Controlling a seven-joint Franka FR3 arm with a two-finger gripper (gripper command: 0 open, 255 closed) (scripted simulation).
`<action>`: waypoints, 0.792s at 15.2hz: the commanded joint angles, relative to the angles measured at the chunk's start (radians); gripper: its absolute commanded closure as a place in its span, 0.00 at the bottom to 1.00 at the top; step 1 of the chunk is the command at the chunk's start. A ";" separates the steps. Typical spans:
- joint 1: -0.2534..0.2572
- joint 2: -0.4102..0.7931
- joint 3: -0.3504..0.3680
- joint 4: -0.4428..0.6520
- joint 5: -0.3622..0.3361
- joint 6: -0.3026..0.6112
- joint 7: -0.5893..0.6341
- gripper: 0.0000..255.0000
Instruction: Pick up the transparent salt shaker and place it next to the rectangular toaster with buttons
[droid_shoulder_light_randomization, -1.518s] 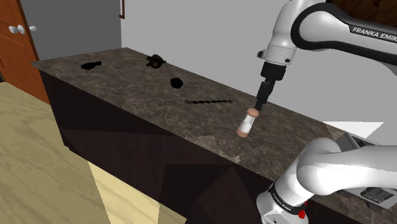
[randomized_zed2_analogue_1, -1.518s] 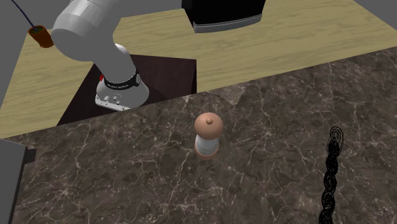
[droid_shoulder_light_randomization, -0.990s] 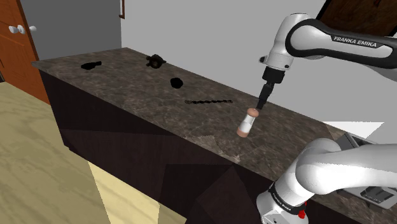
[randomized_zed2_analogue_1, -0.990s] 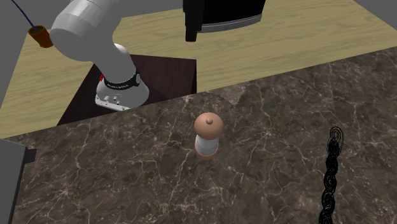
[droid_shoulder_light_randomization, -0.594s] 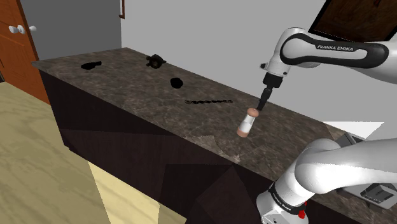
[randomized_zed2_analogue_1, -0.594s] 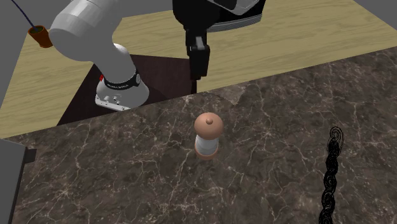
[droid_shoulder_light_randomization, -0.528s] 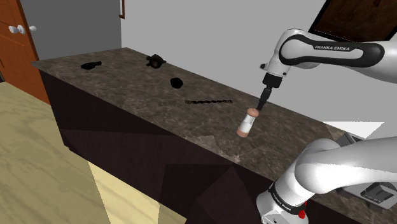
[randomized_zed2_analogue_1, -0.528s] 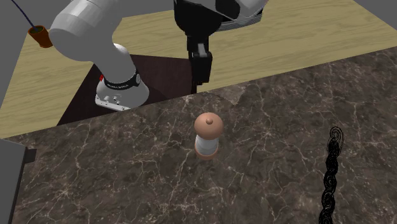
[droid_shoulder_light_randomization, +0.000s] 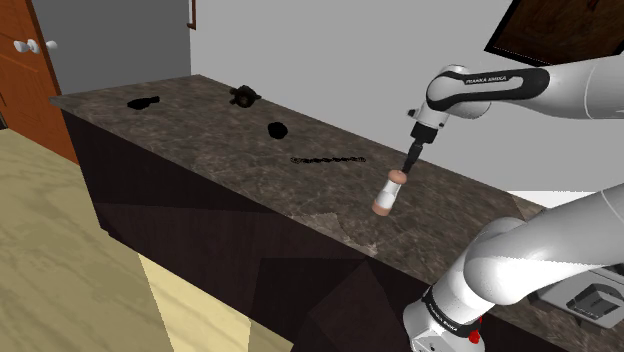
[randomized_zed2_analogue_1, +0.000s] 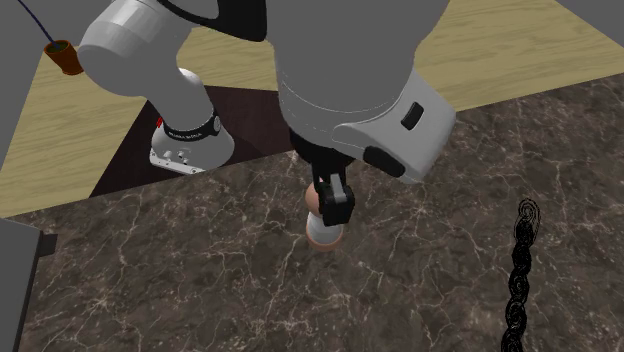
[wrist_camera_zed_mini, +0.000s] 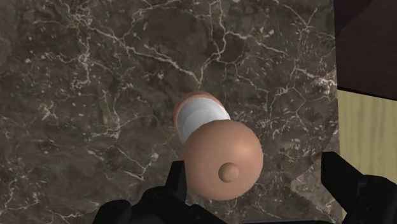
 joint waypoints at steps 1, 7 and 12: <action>0.008 0.051 -0.037 0.026 0.016 0.026 -0.051 0.00; 0.010 0.072 -0.049 -0.041 0.019 0.112 -0.057 0.00; 0.011 0.080 -0.052 -0.057 0.020 0.134 -0.059 0.00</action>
